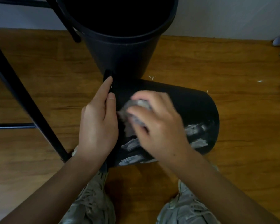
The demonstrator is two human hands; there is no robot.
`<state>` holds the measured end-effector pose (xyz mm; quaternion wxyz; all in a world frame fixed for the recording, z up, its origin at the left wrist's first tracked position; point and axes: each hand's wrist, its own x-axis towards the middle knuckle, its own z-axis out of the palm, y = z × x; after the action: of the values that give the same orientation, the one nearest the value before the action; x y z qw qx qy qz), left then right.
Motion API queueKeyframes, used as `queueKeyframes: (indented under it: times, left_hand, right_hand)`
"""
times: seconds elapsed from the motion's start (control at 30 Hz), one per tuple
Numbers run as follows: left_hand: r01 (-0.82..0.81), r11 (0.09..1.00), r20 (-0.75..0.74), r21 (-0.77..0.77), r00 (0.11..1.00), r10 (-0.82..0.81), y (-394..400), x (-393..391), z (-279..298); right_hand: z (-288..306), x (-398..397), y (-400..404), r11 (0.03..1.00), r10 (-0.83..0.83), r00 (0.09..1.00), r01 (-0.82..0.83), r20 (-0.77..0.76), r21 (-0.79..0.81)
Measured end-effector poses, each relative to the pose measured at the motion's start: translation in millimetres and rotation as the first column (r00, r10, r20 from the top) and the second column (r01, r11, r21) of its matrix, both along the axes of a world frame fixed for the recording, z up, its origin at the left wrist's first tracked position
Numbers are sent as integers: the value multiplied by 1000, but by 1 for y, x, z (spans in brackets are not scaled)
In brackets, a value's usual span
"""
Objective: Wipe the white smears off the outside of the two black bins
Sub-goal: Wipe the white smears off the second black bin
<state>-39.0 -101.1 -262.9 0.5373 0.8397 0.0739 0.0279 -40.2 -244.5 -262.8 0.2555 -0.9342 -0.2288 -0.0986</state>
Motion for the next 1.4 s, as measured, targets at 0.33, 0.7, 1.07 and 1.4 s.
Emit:
queueKeyframes:
  times: [0.33,0.7,1.07,1.4]
  left_hand:
    - [-29,999,-25,-39,999,28,-4,4,5]
    - [-16,998,-28,-63,999,15,-3,4,4]
    - [-2,999,1,-49,1000,2,-1,2,0]
    - [21,997,-39,-78,999,-24,0,2,-2]
  right_hand:
    - [-5,20,-41,943,-330,944,330,-12,33]
    - [-2,18,-33,978,-211,977,211,-31,0]
    - [-2,-10,-6,999,53,998,-53,19,10]
    - [2,9,15,998,61,997,-61,48,8]
